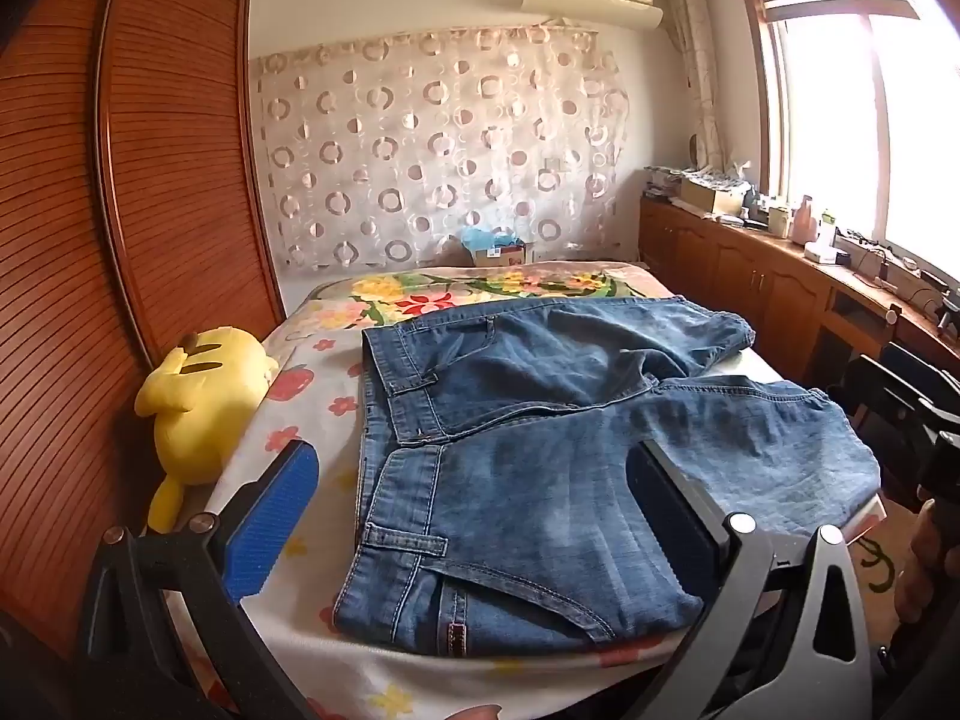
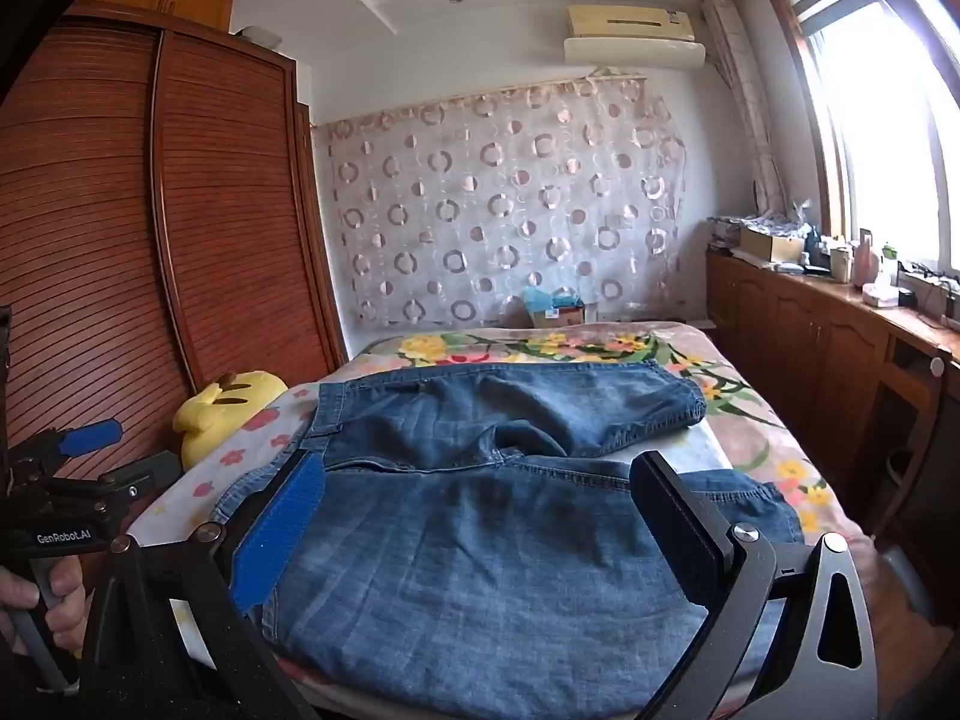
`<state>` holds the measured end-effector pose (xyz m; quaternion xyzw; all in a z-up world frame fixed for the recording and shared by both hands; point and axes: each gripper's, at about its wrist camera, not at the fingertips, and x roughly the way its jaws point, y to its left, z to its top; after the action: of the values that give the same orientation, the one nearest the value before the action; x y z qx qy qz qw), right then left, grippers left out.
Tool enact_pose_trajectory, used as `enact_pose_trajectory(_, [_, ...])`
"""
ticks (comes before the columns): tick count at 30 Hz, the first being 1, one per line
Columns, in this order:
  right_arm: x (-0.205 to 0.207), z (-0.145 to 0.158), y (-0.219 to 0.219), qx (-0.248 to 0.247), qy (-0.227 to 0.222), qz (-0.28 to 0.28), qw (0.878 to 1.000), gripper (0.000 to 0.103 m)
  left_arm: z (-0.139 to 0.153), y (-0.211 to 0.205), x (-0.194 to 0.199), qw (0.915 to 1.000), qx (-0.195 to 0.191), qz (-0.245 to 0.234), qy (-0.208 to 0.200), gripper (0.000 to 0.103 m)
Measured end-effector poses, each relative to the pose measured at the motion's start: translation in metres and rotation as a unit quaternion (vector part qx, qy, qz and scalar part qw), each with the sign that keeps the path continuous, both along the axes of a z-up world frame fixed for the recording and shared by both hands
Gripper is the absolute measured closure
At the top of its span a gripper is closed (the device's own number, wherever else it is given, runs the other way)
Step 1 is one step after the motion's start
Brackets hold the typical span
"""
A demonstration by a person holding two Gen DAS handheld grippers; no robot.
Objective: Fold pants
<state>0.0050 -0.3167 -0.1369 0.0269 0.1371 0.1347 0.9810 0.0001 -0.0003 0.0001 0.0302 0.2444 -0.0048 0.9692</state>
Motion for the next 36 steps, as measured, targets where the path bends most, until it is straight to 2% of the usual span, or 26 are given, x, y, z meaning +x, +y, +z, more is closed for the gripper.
enact_pose_trajectory(36, [-0.0008,-0.0014,-0.0009,0.005,0.005,-0.002,1.000,0.001,-0.0002,-0.0013,-0.0012,1.0000,-0.005,0.002,-0.006,0.000])
